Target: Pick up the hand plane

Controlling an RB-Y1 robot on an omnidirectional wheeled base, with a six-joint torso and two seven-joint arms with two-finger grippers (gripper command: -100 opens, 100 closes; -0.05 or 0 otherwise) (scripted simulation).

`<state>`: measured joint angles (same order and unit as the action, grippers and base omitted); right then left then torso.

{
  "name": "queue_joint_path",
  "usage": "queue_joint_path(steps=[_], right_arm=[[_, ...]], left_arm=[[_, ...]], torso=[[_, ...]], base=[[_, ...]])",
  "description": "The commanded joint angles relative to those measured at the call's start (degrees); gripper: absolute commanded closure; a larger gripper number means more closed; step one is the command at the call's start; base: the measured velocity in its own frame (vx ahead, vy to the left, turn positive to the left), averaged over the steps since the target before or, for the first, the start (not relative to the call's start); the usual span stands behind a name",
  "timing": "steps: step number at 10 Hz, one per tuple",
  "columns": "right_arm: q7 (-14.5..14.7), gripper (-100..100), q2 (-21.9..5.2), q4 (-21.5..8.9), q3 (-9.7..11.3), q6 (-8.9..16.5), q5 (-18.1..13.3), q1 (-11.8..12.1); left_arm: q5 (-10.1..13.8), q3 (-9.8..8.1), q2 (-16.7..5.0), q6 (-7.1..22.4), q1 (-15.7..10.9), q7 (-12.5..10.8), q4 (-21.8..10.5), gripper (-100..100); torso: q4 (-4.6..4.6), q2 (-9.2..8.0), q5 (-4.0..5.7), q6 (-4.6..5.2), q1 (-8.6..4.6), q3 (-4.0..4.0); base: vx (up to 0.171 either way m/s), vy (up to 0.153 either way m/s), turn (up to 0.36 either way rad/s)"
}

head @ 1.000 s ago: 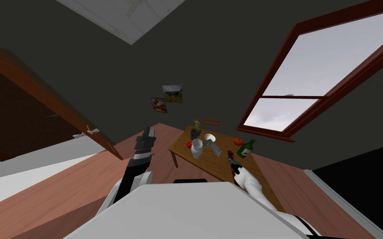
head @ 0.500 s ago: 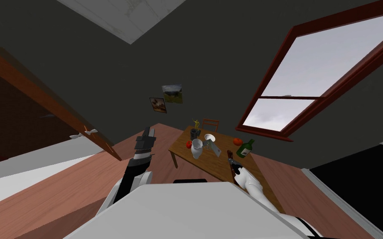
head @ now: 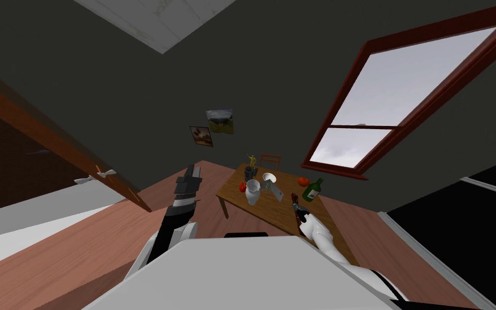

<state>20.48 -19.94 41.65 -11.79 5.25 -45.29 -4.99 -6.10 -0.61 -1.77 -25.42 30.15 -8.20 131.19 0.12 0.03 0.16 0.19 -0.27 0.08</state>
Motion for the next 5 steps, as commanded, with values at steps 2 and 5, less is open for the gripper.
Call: queue_joint_path(steps=[2,5], right_arm=[[-0.1,100,1.2,-0.3,2.1,1.9,-0.5,-2.1],[0.1,100,3.2,-3.0,2.3,2.4,-3.1,-6.0]], left_arm=[[0.0,0.00,0.0,0.0,0.0,0.0,0.0,0],[0.0,0.00,0.0,0.0,0.0,0.0,0.0,0]], torso=[[0.00,-0.02,0.02,-0.04,0.00,-0.01],[0.04,0.01,0.05,0.00,0.02,0.02]], base=[[-0.040,-0.030,-0.112],[-0.031,-0.021,-0.151]])
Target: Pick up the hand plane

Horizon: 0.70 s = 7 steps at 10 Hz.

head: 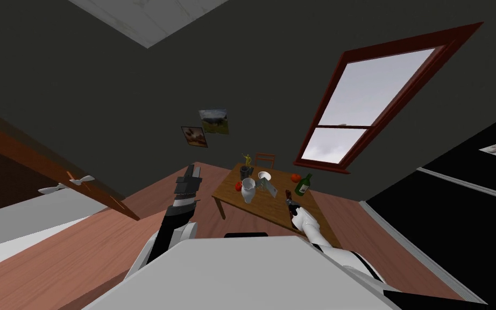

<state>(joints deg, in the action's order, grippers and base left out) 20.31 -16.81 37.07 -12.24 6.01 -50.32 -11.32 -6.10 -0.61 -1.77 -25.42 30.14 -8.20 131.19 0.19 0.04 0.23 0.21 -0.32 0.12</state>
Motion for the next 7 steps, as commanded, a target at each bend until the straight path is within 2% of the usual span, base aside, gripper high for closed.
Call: queue_joint_path(steps=[1,2,3,6,7], right_arm=[[0.2,100,0.1,1.6,2.8,1.6,1.9,0.2],[0.2,100,0.1,1.6,2.8,1.6,1.9,0.2],[0.3,100,1.1,0.3,2.9,1.9,0.6,-1.8],[0.3,100,1.1,0.3,2.9,1.9,0.6,-1.8],[0.4,100,2.1,-1.0,3.0,2.2,-0.7,-3.8]], left_arm=[[0.0,0.00,0.0,0.0,0.0,0.0,0.0,0],[0.0,0.00,0.0,0.0,0.0,0.0,0.0,0],[0.0,0.01,0.0,0.0,0.0,0.0,0.0,0],[0.0,0.01,0.0,0.0,0.0,0.0,0.0,0],[0.0,0.01,0.0,0.0,0.0,0.0,0.0,0]], torso=[[0.00,0.00,0.00,0.00,0.00,0.00],[0.00,-0.01,0.02,-0.02,0.00,-0.01],[-0.01,0.02,0.00,-0.04,0.03,0.00],[-0.02,0.05,-0.03,-0.06,0.06,0.01],[-0.02,0.07,-0.04,-0.06,0.08,0.02]], base=[[-0.033,-0.024,-0.066],[-0.016,-0.009,0.016],[-0.021,-0.021,-0.164],[-0.011,-0.007,-0.017],[-0.017,-0.019,-0.154]])
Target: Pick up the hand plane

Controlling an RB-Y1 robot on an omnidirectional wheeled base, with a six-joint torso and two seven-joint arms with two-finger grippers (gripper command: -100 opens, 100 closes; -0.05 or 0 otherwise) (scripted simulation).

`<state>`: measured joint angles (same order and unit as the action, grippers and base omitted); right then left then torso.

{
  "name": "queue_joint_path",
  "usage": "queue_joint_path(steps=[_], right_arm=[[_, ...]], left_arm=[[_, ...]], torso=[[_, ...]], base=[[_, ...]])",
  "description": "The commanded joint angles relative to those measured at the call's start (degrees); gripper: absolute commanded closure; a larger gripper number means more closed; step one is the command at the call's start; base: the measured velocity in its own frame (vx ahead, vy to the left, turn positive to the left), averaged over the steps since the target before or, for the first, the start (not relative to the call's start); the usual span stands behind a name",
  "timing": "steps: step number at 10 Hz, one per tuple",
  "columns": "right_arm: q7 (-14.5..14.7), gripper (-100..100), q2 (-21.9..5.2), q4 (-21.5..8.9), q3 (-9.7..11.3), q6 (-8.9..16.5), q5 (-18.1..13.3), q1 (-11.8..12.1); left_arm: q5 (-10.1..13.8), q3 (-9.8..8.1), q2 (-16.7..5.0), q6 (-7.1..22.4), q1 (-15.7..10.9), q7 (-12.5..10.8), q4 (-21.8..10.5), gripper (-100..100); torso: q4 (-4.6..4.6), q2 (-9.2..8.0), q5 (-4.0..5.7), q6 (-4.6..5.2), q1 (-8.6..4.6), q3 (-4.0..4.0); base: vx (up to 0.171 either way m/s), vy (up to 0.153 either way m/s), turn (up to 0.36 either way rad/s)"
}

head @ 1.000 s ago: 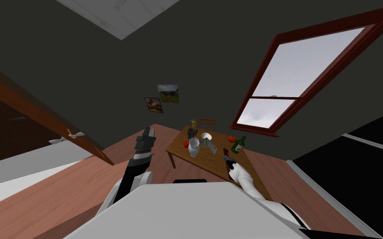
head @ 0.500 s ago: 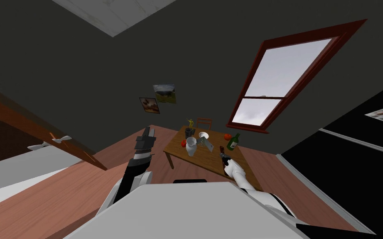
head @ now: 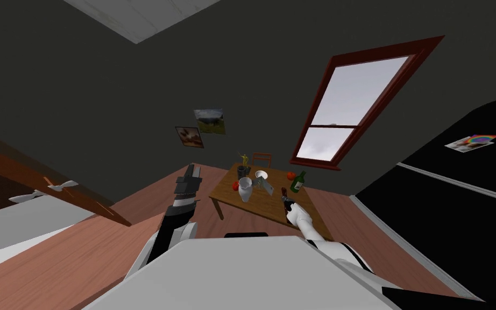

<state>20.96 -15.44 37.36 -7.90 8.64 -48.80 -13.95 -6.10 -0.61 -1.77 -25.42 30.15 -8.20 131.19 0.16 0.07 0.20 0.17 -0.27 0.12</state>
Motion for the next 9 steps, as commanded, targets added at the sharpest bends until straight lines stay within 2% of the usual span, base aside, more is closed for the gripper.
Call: queue_joint_path(steps=[1,3,4,5,6,7,8,9], right_arm=[[-0.3,100,0.8,-1.3,-1.3,-0.5,-2.3,-1.2],[-0.1,100,2.8,-3.9,-1.1,0.0,-4.9,-4.6],[-0.1,100,2.8,-3.9,-1.9,0.0,-6.6,-5.2],[-0.1,100,2.8,-3.9,-1.1,0.0,-4.9,-5.2],[-0.1,100,2.8,-3.9,-1.1,0.0,-4.9,-5.2],[0.0,100,3.8,-5.3,-1.0,0.3,-6.2,-7.2],[-0.1,100,3.4,-5.0,-1.3,0.2,-6.1,-6.6],[-0.2,0,3.5,-5.2,-1.4,0.1,-6.3,-6.8]], left_arm=[[0.0,0.00,0.0,0.0,0.0,0.0,0.0,0],[0.0,0.00,0.0,0.0,0.0,0.0,0.0,0],[0.0,0.00,0.0,0.0,0.0,0.0,0.0,0],[0.0,0.00,0.0,0.0,0.0,0.0,0.0,0],[0.0,0.01,0.0,0.0,0.0,0.0,0.0,0],[0.0,0.01,0.0,0.0,0.0,0.0,0.0,0],[0.0,0.00,0.0,0.0,0.0,0.0,0.0,0],[0.0,0.01,0.0,0.0,0.0,0.0,0.0,0]], torso=[[0.00,0.00,0.00,0.00,0.00,0.00],[0.00,-0.06,-0.01,0.01,-0.02,-0.03],[0.03,-0.11,0.00,0.05,-0.06,-0.04],[-0.05,-0.12,-0.04,0.00,-0.03,-0.09],[-0.04,-0.05,-0.05,-0.05,0.06,-0.04],[-0.02,0.02,-0.06,-0.03,0.10,-0.01],[-0.03,-0.01,-0.06,0.00,0.08,-0.02],[-0.03,-0.03,-0.05,0.00,0.08,-0.03]], base=[[-0.020,-0.015,-0.083],[-0.036,-0.035,-0.203],[-0.039,-0.024,-0.073],[-0.012,-0.012,0.016],[0.004,-0.002,0.024],[-0.012,-0.017,-0.156],[-0.008,-0.006,-0.031],[0.000,0.000,0.000]])
